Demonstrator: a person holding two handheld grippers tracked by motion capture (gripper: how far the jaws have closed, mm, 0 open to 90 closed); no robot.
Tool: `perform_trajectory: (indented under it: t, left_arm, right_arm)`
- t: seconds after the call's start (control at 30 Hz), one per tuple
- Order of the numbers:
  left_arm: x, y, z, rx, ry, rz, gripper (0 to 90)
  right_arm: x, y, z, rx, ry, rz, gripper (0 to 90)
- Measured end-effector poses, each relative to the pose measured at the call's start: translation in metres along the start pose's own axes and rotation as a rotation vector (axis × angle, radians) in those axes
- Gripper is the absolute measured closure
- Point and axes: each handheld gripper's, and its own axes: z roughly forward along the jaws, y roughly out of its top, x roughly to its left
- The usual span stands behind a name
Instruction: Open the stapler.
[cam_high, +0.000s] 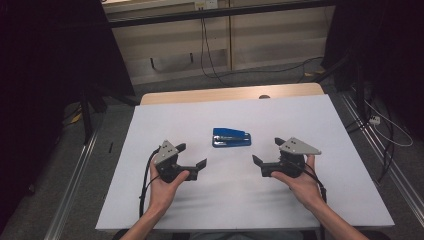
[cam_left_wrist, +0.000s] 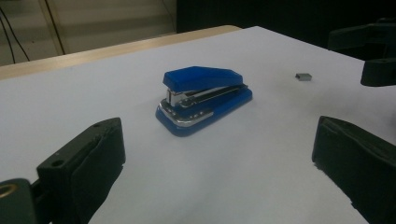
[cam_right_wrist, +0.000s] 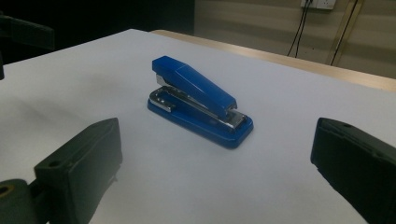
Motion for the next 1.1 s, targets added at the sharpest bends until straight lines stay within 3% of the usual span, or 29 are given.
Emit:
perform_trajectory:
  t: [0.1, 0.17, 0.4, 0.5, 0.83, 1.1]
  left_arm:
    - [0.002, 0.005, 0.005, 0.010, 0.005, 0.006, 2.7]
    - [0.003, 0.008, 0.006, 0.006, 0.003, 0.001, 2.7]
    - [0.006, 0.017, 0.015, 0.022, 0.017, 0.057, 3.6]
    - [0.009, 0.019, 0.020, 0.008, 0.026, 0.054, 3.8]
    - [0.020, 0.026, 0.044, 0.006, 0.019, 0.036, 4.3]
    - [0.027, 0.036, 0.058, 0.002, 0.028, 0.065, 4.8]
  right_arm:
    - [0.000, 0.006, 0.005, 0.009, -0.003, -0.012, 3.1]
    - [-0.001, 0.010, 0.007, -0.006, 0.000, 0.005, 3.2]
    - [-0.002, 0.021, 0.018, -0.031, 0.027, 0.010, 9.5]
    - [-0.004, 0.020, 0.026, -0.025, 0.006, 0.007, 10.3]
    - [-0.009, 0.028, 0.044, -0.027, 0.004, -0.001, 13.1]
    - [-0.010, 0.035, 0.060, -0.023, 0.015, -0.005, 16.8]
